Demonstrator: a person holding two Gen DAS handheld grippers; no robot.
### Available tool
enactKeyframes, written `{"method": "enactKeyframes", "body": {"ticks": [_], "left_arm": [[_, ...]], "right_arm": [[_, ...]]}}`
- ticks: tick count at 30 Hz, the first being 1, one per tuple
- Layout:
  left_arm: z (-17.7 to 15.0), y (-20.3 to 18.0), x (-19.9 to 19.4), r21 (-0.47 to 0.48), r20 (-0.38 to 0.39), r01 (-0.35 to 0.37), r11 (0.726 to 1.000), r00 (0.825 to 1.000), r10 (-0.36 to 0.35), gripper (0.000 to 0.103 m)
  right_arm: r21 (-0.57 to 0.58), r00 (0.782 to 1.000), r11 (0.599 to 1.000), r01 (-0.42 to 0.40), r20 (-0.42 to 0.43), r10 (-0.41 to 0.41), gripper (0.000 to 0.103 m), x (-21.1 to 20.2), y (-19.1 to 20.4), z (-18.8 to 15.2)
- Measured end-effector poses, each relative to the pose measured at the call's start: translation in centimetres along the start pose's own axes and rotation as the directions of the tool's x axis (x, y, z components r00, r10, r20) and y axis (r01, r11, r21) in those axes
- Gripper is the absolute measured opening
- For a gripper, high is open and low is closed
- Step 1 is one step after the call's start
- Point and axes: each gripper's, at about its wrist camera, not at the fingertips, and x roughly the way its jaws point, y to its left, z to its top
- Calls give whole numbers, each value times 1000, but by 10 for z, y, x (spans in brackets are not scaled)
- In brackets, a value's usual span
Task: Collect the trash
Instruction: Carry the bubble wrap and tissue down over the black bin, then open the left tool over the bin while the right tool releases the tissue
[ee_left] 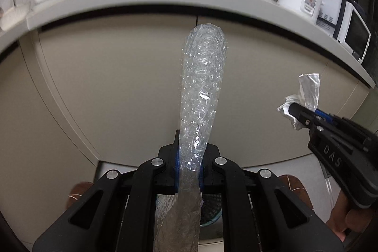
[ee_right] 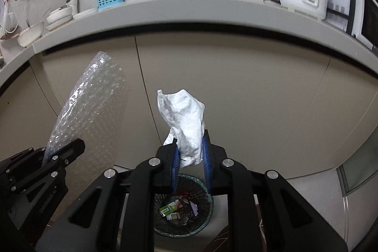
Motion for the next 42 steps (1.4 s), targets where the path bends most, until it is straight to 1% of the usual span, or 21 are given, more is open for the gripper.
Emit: {"method": "enactKeyframes", "body": {"ticks": [3, 7, 11, 14, 15, 19, 23, 25, 29, 31, 32, 34, 36, 38, 42], "left_arm": [[-10, 5, 19, -11, -28, -4, 1000, 1000, 3, 10], [-19, 14, 43, -30, -59, -5, 1000, 998, 3, 10], [-29, 23, 63, -46, -85, -1, 999, 996, -3, 10], [-39, 28, 78, -53, -107, -8, 999, 994, 3, 10], [-44, 29, 84, -55, -120, -15, 998, 993, 9, 10], [-61, 32, 111, -56, -188, -30, 998, 982, 19, 10], [-76, 32, 135, -50, -245, -31, 998, 969, 18, 10], [-82, 35, 147, -51, -266, -23, 998, 964, 8, 10], [-97, 40, 172, -50, -329, -11, 999, 944, -6, 10], [-102, 44, 185, -63, -363, 4, 998, 931, -27, 10], [-104, 44, 191, -69, -382, 10, 998, 923, -36, 10], [-110, 44, 207, -67, -419, 17, 998, 907, -44, 10], [-114, 40, 222, -62, -448, 21, 998, 893, -47, 10], [-119, 36, 235, -74, -478, 39, 996, 875, -69, 10], [-128, 33, 250, -78, -512, 61, 995, 854, -93, 10]], "right_arm": [[2, 1000, 1000, 2, -14, -1, 16, 17, 3, -18], [7, 998, 1000, -3, -60, 3, 16, 41, 4, -38], [1, 993, 1000, 2, -119, -2, 16, 65, 5, -59], [-11, 985, 1000, 4, -174, -6, 16, 86, 5, -75], [-22, 981, 1000, 20, -191, -23, 16, 94, 4, -81], [-5, 965, 999, 32, -260, -32, 16, 118, -2, -100], [25, 954, 1000, 12, -301, -4, 16, 133, -3, -106], [29, 947, 999, 16, -320, -6, 16, 142, -3, -109], [41, 926, 999, 18, -377, -1, 16, 162, -2, -116], [51, 918, 998, 21, -396, 1, 16, 169, -4, -120], [52, 913, 998, 22, -408, 1, 16, 179, -6, -117], [62, 895, 998, 25, -446, 5, 16, 193, -8, -122], [77, 884, 996, 34, -468, 6, 16, 206, -12, -124], [85, 881, 996, 40, -473, 5, 16, 212, -14, -122], [92, 875, 995, 37, -484, 12, 16, 215, -17, -124]]}}
